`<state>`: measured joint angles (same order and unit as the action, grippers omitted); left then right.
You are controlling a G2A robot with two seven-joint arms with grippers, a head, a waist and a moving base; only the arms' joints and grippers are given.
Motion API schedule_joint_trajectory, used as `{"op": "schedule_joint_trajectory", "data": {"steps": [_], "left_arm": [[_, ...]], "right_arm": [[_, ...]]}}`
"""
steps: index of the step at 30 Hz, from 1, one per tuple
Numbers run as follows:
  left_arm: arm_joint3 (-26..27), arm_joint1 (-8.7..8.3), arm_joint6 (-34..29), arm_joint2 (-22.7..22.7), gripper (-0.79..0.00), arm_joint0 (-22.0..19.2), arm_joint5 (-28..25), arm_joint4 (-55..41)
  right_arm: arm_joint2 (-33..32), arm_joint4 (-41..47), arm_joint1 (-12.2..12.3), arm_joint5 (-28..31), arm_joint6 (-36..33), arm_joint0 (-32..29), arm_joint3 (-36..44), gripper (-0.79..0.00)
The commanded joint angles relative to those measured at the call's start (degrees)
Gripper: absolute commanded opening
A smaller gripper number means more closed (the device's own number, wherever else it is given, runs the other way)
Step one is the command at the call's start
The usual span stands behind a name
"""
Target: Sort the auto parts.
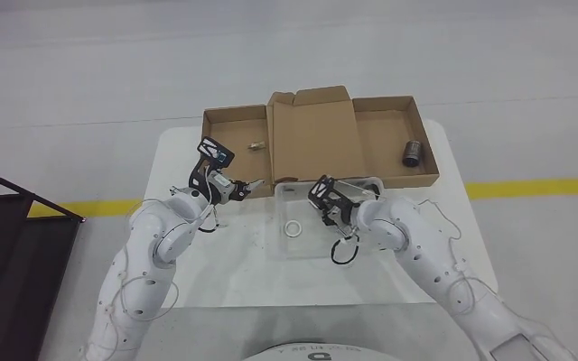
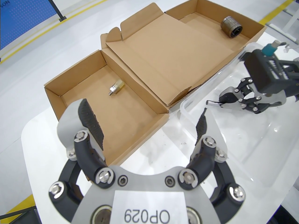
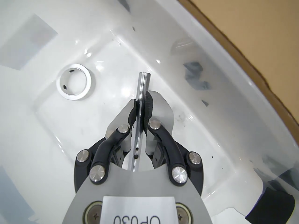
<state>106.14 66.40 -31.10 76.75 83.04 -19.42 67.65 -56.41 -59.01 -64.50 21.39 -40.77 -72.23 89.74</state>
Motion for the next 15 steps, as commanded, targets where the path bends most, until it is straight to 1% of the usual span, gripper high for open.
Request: {"op": "schedule_joint_trajectory", "data": {"steps": [1, 8, 15], "left_arm": [[0.0, 0.00, 0.0, 0.0, 0.000, 0.0, 0.0, 0.0], [0.0, 0.00, 0.0, 0.0, 0.000, 0.0, 0.0, 0.0], [0.0, 0.00, 0.0, 0.0, 0.000, 0.0, 0.0, 0.0]], "right_arm": [[-1.5, 1.8, 0.3, 1.5, 2.0, -0.8, 0.9, -0.785], [-7.3, 6.1, 1.4, 6.5, 10.2, -4.1, 2.9, -0.785], [-9.8, 7.2, 1.9, 9.6, 15.1, -5.8, 3.3, -0.785]]}}
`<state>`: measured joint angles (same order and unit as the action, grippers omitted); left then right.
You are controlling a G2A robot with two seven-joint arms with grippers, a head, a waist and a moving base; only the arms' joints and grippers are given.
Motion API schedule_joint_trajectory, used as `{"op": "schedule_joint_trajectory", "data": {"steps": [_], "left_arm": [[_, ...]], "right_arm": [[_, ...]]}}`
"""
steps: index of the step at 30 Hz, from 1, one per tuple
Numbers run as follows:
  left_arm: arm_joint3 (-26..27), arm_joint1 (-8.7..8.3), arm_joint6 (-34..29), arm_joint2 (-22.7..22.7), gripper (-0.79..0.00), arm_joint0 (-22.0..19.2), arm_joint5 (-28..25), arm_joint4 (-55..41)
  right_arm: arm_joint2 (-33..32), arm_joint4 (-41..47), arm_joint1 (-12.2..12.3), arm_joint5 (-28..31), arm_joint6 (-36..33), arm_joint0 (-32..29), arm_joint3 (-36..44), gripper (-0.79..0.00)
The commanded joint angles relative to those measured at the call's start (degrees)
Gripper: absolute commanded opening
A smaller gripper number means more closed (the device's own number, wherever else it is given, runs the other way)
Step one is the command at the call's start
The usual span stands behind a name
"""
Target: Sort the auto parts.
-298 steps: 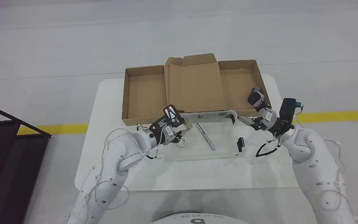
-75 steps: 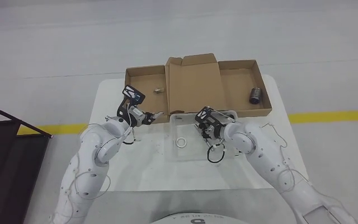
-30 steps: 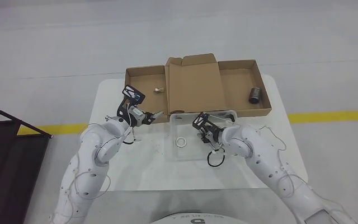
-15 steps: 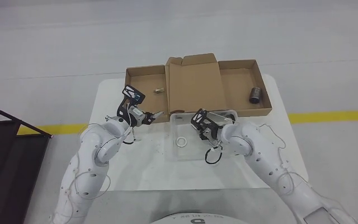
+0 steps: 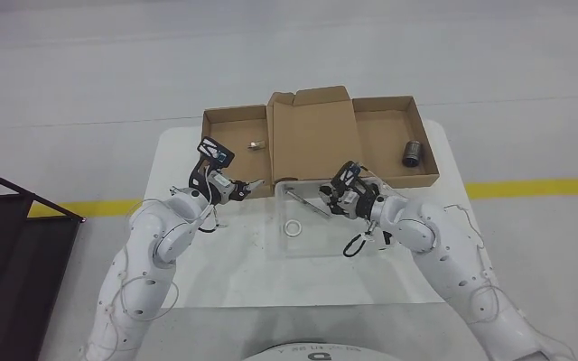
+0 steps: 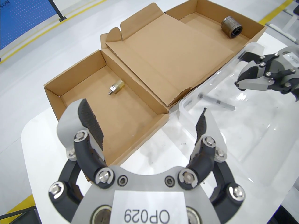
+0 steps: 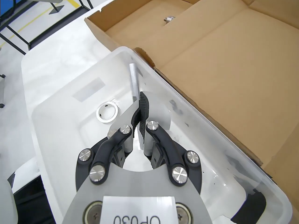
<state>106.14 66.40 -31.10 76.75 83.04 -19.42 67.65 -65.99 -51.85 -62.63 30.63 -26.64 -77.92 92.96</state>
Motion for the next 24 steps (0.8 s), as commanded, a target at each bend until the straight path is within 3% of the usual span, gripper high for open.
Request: {"op": "schedule_joint_trajectory", "data": {"steps": [1, 8, 11, 13, 24], "left_arm": [[0.0, 0.00, 0.0, 0.0, 0.000, 0.0, 0.0, 0.0], [0.0, 0.00, 0.0, 0.0, 0.000, 0.0, 0.0, 0.0], [0.0, 0.00, 0.0, 0.0, 0.000, 0.0, 0.0, 0.0], [0.0, 0.00, 0.0, 0.0, 0.000, 0.0, 0.0, 0.0], [0.0, 0.00, 0.0, 0.0, 0.000, 0.0, 0.0, 0.0]], "right_arm": [[-0.4, 0.0, 0.1, 0.8, 1.8, -0.4, 0.0, -0.785], [-0.6, 0.4, 0.2, 1.7, 1.5, -0.2, -1.3, -0.785], [0.6, -0.3, 0.2, 1.2, -2.8, 1.1, -2.7, -0.545], [2.2, -2.3, -0.1, -0.9, -5.2, 2.6, -3.8, -0.443], [8.7, -2.5, -1.8, -2.5, -9.8, 9.2, -11.0, -0.443]]}}
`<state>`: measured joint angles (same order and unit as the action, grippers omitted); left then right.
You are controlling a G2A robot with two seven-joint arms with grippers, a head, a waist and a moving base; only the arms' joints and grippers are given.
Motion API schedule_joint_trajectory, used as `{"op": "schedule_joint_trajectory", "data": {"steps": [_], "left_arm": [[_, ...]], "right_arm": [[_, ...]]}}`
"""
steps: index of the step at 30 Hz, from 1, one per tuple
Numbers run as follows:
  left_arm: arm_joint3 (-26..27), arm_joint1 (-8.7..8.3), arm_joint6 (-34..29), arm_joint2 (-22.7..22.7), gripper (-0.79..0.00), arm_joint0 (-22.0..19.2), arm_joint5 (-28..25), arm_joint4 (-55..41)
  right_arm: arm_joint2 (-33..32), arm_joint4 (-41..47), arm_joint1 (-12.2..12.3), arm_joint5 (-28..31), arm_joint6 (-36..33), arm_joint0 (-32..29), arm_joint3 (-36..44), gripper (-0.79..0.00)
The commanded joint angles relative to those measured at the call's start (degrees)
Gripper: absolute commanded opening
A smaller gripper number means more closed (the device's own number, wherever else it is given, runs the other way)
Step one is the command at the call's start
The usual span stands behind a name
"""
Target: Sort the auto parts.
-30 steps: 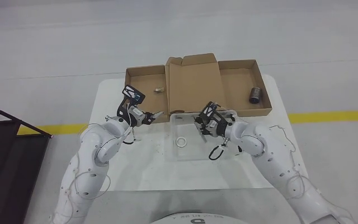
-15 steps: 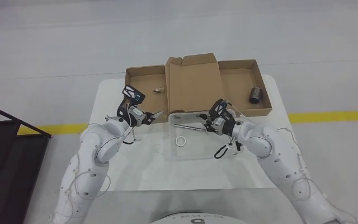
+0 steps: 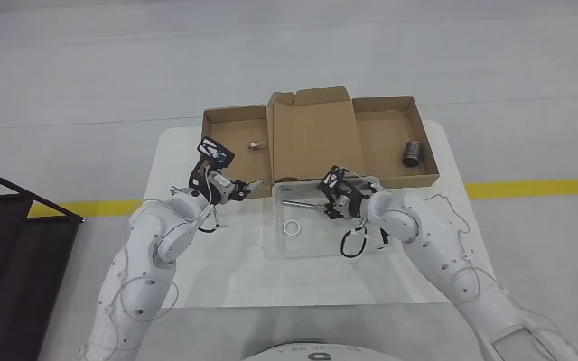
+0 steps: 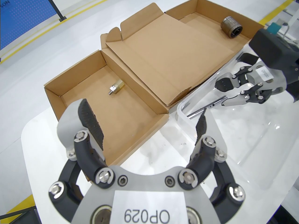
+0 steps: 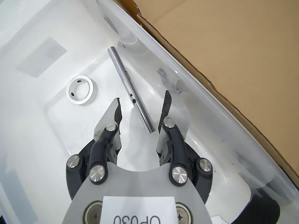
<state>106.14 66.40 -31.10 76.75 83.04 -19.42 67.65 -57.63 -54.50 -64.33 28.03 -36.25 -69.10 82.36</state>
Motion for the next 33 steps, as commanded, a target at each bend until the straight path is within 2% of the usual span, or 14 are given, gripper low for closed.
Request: {"op": "schedule_joint_trajectory", "data": {"steps": [1, 11, 19, 25, 28, 30, 31, 33], "left_arm": [[0.0, 0.00, 0.0, 0.0, 0.000, 0.0, 0.0, 0.0], [0.0, 0.00, 0.0, 0.0, 0.000, 0.0, 0.0, 0.0], [0.0, 0.00, 0.0, 0.0, 0.000, 0.0, 0.0, 0.0], [0.0, 0.00, 0.0, 0.0, 0.000, 0.0, 0.0, 0.0], [0.0, 0.00, 0.0, 0.0, 0.000, 0.0, 0.0, 0.0], [0.0, 0.00, 0.0, 0.0, 0.000, 0.0, 0.0, 0.0], [0.0, 0.00, 0.0, 0.0, 0.000, 0.0, 0.0, 0.0], [0.0, 0.00, 0.0, 0.0, 0.000, 0.0, 0.0, 0.0]], "right_arm": [[0.7, 0.2, -0.2, 0.3, -0.4, 0.8, -0.8, -0.446], [5.1, -0.3, -1.5, 0.4, -1.6, 4.6, -4.2, -0.459], [9.0, -4.3, -2.8, -3.7, -2.1, 6.9, -6.1, -0.440], [10.9, -6.4, -3.5, -5.3, -2.7, 7.9, -7.0, -0.462], [11.9, -7.1, -3.9, -5.9, -3.3, 8.1, -7.3, -0.548], [12.1, -7.2, -4.0, -6.0, -3.2, 8.1, -7.3, -0.751], [12.1, -7.2, -4.0, -5.9, -3.0, 8.0, -7.1, -0.785], [11.8, -7.1, -3.9, -5.4, -2.4, 7.6, -6.3, -0.785]]}}
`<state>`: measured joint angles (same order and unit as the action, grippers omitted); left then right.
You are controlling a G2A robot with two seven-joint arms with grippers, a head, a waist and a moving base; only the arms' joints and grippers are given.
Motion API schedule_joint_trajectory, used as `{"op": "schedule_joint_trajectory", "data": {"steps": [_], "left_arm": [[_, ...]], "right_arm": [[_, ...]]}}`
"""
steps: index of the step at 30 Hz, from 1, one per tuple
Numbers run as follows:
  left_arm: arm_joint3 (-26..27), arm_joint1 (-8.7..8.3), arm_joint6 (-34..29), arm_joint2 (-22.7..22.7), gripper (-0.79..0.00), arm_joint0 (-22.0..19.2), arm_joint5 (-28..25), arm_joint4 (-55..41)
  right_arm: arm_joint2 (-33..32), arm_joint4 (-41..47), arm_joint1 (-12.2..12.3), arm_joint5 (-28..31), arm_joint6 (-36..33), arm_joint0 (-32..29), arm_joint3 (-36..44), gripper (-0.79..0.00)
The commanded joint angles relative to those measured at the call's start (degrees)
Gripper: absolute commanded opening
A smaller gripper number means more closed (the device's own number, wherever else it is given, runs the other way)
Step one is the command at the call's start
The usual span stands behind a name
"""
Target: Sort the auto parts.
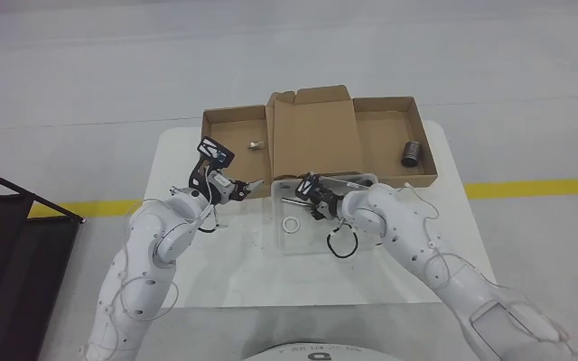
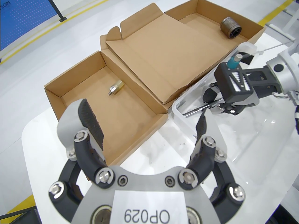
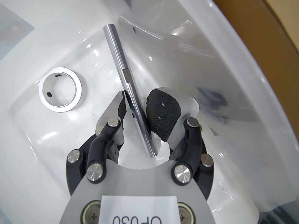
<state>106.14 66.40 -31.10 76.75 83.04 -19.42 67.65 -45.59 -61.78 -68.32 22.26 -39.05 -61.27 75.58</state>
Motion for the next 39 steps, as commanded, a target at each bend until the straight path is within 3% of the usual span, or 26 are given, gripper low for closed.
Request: {"op": "schedule_joint_trajectory", "data": {"steps": [1, 12, 19, 20, 21, 23, 25, 26, 27, 39], "left_arm": [[0.0, 0.00, 0.0, 0.0, 0.000, 0.0, 0.0, 0.0], [0.0, 0.00, 0.0, 0.0, 0.000, 0.0, 0.0, 0.0], [0.0, 0.00, 0.0, 0.0, 0.000, 0.0, 0.0, 0.0], [0.0, 0.00, 0.0, 0.0, 0.000, 0.0, 0.0, 0.0], [0.0, 0.00, 0.0, 0.0, 0.000, 0.0, 0.0, 0.0], [0.0, 0.00, 0.0, 0.0, 0.000, 0.0, 0.0, 0.0], [0.0, 0.00, 0.0, 0.0, 0.000, 0.0, 0.0, 0.0], [0.0, 0.00, 0.0, 0.0, 0.000, 0.0, 0.0, 0.0], [0.0, 0.00, 0.0, 0.0, 0.000, 0.0, 0.0, 0.0], [0.0, 0.00, 0.0, 0.0, 0.000, 0.0, 0.0, 0.0]], "right_arm": [[-0.6, 0.4, 0.2, 0.9, 0.7, -0.6, 1.0, -0.785], [-10.6, 15.0, 3.1, 14.8, 5.5, -7.0, 6.0, -0.785], [-14.1, 18.4, 4.2, 15.6, 5.3, -9.2, 6.2, -0.785], [-14.3, 18.4, 4.2, 15.3, 5.5, -9.4, 6.3, -0.748], [-14.3, 18.3, 4.3, 15.2, 5.6, -9.6, 6.5, -0.616], [-14.3, 18.0, 4.4, 15.5, 5.9, -9.9, 6.8, -0.582], [-14.1, 17.7, 4.4, 16.2, 6.5, -10.1, 7.2, -0.486], [-14.1, 17.7, 4.4, 16.7, 7.0, -10.3, 7.3, -0.268], [-14.1, 17.7, 4.5, 16.8, 7.1, -10.3, 7.3, 0.000], [-13.0, 15.0, 4.3, 14.8, 7.2, -10.3, 7.3, 0.000]]}}
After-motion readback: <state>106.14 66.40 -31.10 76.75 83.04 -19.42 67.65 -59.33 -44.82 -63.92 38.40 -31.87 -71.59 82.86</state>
